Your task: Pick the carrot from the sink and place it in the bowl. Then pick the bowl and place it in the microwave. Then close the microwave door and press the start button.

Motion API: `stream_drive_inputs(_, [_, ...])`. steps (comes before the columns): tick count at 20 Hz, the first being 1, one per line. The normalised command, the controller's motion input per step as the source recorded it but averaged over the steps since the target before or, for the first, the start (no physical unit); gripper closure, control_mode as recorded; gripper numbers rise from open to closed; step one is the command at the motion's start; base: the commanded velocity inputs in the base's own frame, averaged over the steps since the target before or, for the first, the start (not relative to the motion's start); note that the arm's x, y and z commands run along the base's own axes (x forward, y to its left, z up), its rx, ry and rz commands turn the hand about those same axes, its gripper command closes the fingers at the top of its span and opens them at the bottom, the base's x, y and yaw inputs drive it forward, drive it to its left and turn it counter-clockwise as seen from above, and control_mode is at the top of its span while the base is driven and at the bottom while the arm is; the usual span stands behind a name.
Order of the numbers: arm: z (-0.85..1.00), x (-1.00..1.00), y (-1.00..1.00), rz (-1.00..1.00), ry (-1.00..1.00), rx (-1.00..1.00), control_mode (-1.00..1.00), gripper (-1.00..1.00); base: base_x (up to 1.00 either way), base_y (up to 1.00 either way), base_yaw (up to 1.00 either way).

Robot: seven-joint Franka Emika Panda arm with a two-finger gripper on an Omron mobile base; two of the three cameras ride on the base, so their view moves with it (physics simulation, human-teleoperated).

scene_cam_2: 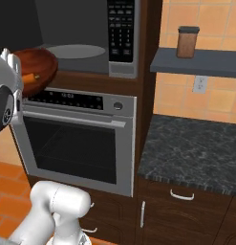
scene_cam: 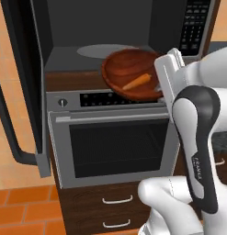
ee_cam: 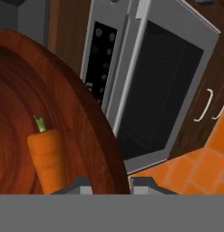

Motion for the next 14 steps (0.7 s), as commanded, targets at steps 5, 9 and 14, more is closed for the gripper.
stream_drive_inputs(5, [0.82,1.00,-0.14,-0.16,0.00,0.00,-1.00,1.00,0.00,0.00,0.00])
stream_drive_inputs(9, [0.06,1.00,-0.07,-0.19,0.00,0.00,-1.00,1.00,0.00,0.00,0.00])
stream_drive_inputs(14, [0.00,1.00,-0.11,-0.17,0.00,0.00,-1.00,1.00,0.00,0.00,0.00])
